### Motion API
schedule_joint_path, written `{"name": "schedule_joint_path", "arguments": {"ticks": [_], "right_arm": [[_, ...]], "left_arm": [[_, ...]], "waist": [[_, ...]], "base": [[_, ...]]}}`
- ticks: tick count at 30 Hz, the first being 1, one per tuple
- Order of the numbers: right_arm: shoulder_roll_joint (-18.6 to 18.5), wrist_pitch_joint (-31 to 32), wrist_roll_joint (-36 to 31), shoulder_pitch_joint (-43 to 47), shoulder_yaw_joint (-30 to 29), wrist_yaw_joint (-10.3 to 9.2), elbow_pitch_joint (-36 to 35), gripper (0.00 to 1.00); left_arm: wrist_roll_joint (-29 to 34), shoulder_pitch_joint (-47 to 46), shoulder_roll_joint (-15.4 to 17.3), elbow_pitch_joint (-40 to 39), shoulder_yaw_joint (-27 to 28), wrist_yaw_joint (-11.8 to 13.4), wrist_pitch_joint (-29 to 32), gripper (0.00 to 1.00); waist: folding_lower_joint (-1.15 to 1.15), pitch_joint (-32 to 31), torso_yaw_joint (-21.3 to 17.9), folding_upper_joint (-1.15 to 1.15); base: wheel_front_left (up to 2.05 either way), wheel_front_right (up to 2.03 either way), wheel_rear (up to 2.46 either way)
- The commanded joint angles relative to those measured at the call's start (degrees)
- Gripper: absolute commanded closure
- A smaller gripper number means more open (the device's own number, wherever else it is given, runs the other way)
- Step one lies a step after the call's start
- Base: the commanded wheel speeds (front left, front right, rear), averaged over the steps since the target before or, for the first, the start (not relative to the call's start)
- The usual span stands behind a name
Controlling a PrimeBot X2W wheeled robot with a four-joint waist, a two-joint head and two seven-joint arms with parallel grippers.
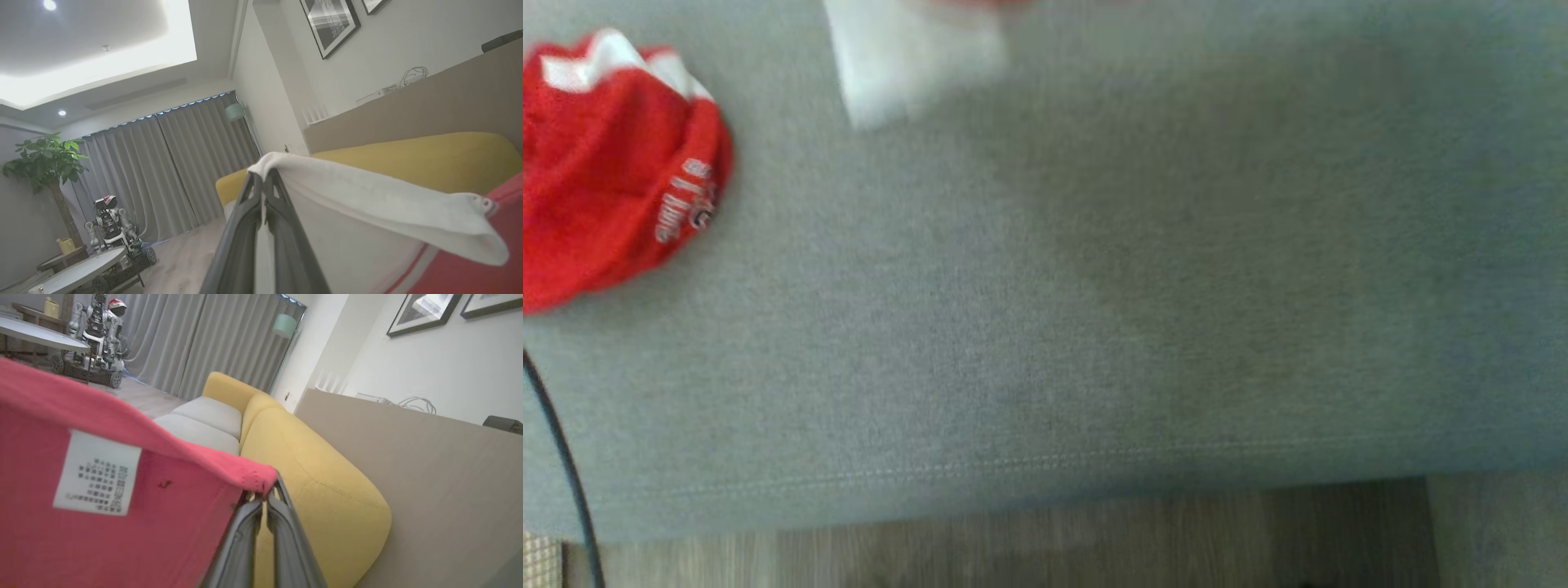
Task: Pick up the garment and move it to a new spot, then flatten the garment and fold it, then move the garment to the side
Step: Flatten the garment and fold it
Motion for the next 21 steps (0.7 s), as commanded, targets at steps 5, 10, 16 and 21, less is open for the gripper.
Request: {"name": "schedule_joint_path", "arguments": {"ticks": [5,10,16,21], "right_arm": [[1.7,-9.4,-6.6,-8.4,-4.3,-0.02,0.2,1.00],[2.3,-16.1,-9.9,-7.7,-4.9,-0.02,4.3,1.00],[2.0,-19.0,-9.5,-0.7,-5.3,-0.02,11.1,1.00],[1.7,-20.2,-5.9,10.5,-7.4,-0.02,14.6,1.00]], "left_arm": [[4.4,-10.2,-0.1,2.1,0.6,1.5,-7.7,1.00],[5.9,-4.7,-0.6,-4.9,1.4,1.7,-8.2,1.00],[4.4,13.6,0.2,-14.5,3.1,0.9,-8.3,1.00],[0.3,36.6,0.6,-21.6,3.1,0.3,-8.3,1.00]], "waist": [[-0.01,9.9,2.9,0.00],[-0.01,11.8,4.8,0.00],[-0.01,10.7,5.7,0.00],[-0.01,5.1,5.5,0.00]], "base": [[0.00,0.00,0.00],[0.00,0.00,0.00],[0.00,0.00,0.00],[0.00,0.00,0.00]]}}
